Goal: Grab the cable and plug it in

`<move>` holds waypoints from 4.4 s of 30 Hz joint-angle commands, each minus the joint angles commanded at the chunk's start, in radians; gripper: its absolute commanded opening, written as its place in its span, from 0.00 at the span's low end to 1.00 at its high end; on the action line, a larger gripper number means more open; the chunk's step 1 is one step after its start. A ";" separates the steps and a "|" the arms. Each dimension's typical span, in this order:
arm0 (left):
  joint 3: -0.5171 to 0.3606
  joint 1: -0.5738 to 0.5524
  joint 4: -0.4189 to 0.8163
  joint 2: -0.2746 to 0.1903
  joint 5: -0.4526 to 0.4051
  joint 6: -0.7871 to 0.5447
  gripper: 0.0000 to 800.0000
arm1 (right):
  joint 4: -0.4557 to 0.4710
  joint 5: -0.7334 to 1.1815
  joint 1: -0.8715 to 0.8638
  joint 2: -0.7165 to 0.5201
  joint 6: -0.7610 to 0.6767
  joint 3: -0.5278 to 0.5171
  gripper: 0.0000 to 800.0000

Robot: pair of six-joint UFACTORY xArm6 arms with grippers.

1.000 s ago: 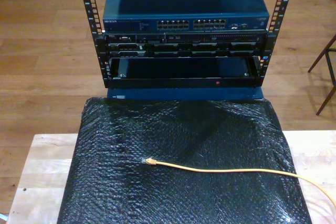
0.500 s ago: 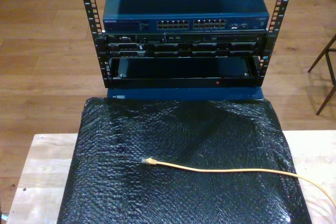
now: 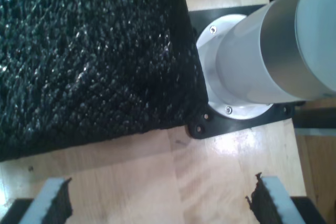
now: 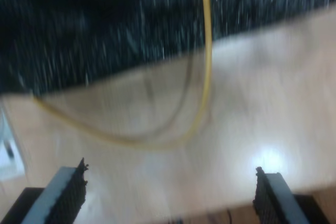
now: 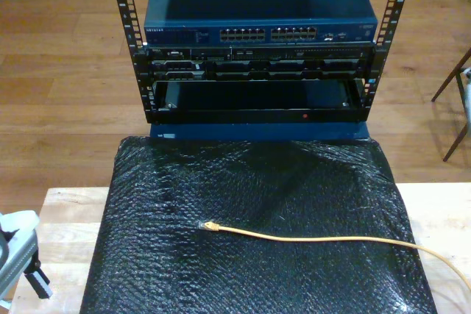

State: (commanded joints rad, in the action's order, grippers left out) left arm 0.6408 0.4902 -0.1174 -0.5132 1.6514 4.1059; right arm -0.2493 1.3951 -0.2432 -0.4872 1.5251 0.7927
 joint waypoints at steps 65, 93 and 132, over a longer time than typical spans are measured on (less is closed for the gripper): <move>0.078 -0.163 -0.180 0.149 -0.049 0.198 1.00 | -0.215 -0.439 0.697 0.212 -0.219 0.021 0.99; 0.140 -0.210 -0.180 0.238 -0.103 0.247 1.00 | 0.046 -0.506 0.878 0.535 -0.443 0.219 0.98; 0.187 -0.089 -0.180 0.296 -0.245 0.273 1.00 | 0.187 -0.508 0.941 0.784 -0.660 0.373 0.97</move>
State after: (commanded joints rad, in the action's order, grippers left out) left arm 0.8280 0.4012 -0.2969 -0.2171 1.4059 4.3791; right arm -0.0621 0.8872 0.6974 0.2969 0.8654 1.1655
